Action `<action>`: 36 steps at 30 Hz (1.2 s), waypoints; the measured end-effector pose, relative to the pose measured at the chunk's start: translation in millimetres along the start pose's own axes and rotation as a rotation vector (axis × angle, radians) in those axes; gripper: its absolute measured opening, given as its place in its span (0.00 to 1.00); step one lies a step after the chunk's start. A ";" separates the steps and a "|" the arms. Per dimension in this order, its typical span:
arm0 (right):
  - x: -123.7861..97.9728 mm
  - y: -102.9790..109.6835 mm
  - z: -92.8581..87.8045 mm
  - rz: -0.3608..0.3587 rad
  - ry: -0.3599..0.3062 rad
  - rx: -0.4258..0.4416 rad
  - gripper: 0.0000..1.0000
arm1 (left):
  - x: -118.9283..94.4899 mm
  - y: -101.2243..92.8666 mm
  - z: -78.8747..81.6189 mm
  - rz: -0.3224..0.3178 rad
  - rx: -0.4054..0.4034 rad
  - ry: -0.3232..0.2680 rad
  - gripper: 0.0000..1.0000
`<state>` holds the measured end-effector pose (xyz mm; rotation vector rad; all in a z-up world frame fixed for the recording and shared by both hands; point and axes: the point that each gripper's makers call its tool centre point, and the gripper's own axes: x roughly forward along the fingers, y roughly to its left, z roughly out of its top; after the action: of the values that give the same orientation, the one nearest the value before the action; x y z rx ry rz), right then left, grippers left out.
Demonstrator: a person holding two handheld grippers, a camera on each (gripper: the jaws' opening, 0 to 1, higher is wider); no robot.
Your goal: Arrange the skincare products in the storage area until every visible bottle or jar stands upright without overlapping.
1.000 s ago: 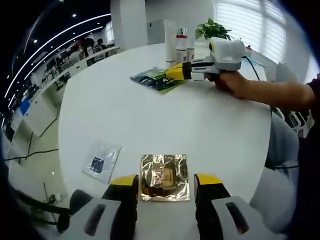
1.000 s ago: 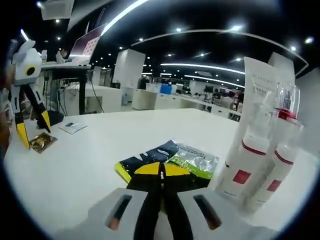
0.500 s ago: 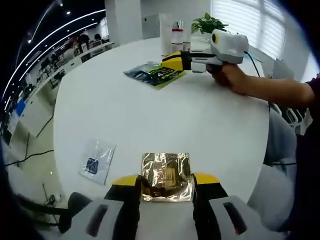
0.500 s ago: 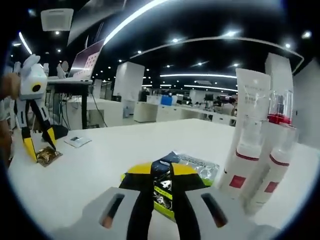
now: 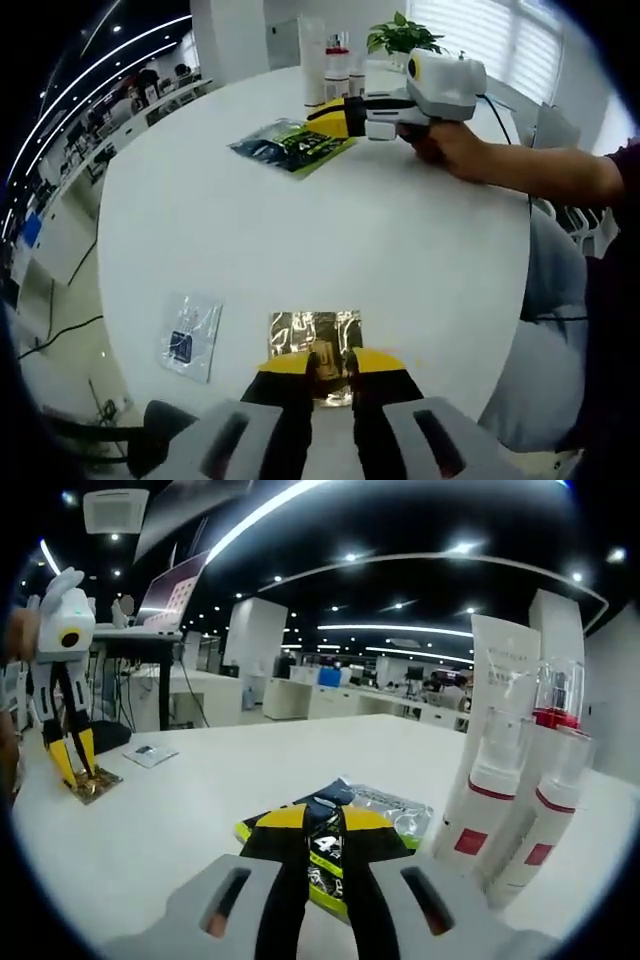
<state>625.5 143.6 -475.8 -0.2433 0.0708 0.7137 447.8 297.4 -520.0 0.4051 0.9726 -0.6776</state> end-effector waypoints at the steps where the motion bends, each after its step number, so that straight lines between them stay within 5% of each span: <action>1: 0.0 0.0 -0.2 0.000 0.001 -0.001 0.11 | 2.1 -4.0 -5.2 -0.016 0.008 0.031 0.17; 8: -0.4 1.3 0.2 0.002 0.001 -0.003 0.11 | 0.0 -2.3 -1.3 -0.020 0.050 0.023 0.45; 13: -0.5 0.7 0.0 0.001 0.002 -0.001 0.10 | 0.9 0.1 -14.9 -0.038 0.088 0.166 0.55; 24: 4.3 -1.3 -2.8 0.004 0.011 -0.014 0.10 | 2.6 -1.9 -11.5 -0.089 0.121 0.309 0.54; 30: 4.9 -1.9 -3.3 0.002 0.012 -0.013 0.10 | 5.4 -4.2 -4.6 -0.092 0.115 0.288 0.40; 36: 5.9 -2.1 -4.1 0.006 0.013 -0.013 0.09 | 4.7 -4.2 -5.9 -0.085 0.104 0.293 0.40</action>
<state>631.4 144.9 -480.2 -0.2607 0.0792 0.7188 443.1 296.2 -527.1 0.5685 1.2403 -0.7611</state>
